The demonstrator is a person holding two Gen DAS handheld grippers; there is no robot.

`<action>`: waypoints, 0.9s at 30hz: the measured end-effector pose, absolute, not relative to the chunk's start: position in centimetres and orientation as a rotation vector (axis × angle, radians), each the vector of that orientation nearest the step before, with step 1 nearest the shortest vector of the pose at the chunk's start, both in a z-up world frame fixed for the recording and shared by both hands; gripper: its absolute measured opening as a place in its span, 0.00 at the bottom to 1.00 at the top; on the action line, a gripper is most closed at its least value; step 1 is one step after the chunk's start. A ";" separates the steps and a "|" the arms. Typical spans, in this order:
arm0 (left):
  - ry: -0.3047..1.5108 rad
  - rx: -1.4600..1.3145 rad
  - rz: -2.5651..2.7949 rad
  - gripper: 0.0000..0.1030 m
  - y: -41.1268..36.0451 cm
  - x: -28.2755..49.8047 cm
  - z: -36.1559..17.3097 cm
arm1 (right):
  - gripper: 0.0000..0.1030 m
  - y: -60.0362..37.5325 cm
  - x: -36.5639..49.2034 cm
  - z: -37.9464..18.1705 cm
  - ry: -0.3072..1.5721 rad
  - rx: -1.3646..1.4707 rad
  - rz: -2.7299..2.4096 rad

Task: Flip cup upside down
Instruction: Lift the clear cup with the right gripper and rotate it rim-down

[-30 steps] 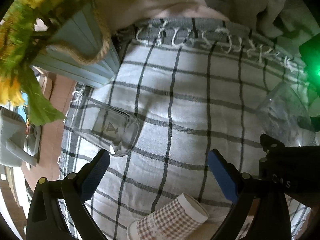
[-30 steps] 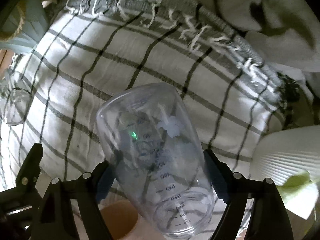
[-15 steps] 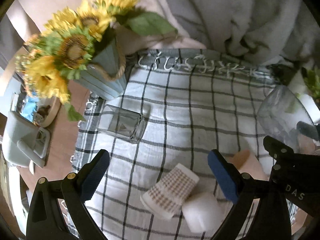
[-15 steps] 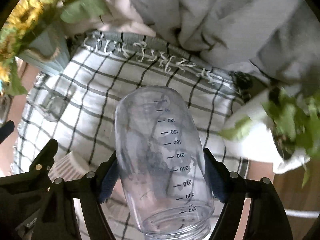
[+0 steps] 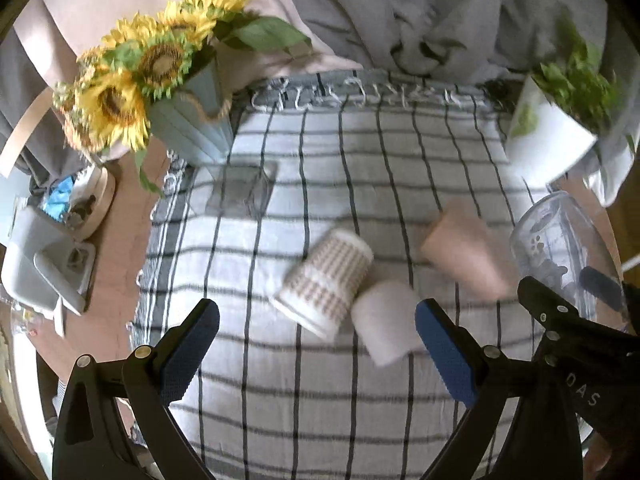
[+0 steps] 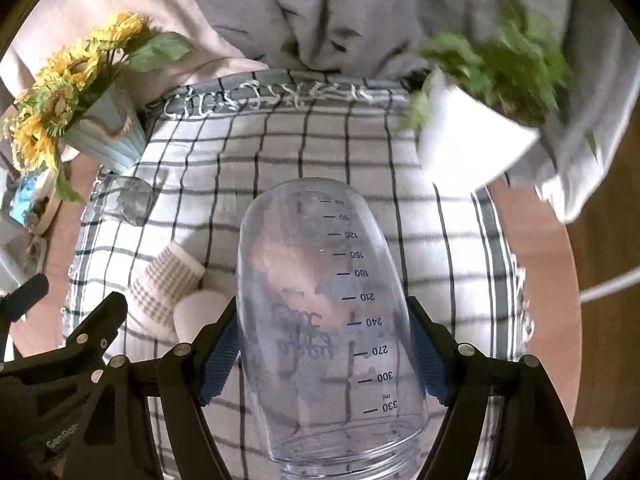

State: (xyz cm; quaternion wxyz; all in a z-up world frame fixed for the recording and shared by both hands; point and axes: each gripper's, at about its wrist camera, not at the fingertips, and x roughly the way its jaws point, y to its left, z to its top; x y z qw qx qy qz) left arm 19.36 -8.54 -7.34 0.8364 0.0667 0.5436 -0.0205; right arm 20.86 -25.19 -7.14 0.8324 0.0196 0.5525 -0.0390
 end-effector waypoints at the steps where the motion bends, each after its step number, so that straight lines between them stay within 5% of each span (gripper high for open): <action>1: 1.158 0.138 -0.049 0.97 -8.5 18.7 -7.6 | 0.74 -25.2 19.9 -7.7 1.171 0.060 -0.094; 27: 1.356 0.130 0.059 0.97 -4.2 12.8 -17.3 | 0.72 -22.9 11.8 -17.7 1.277 0.182 -0.097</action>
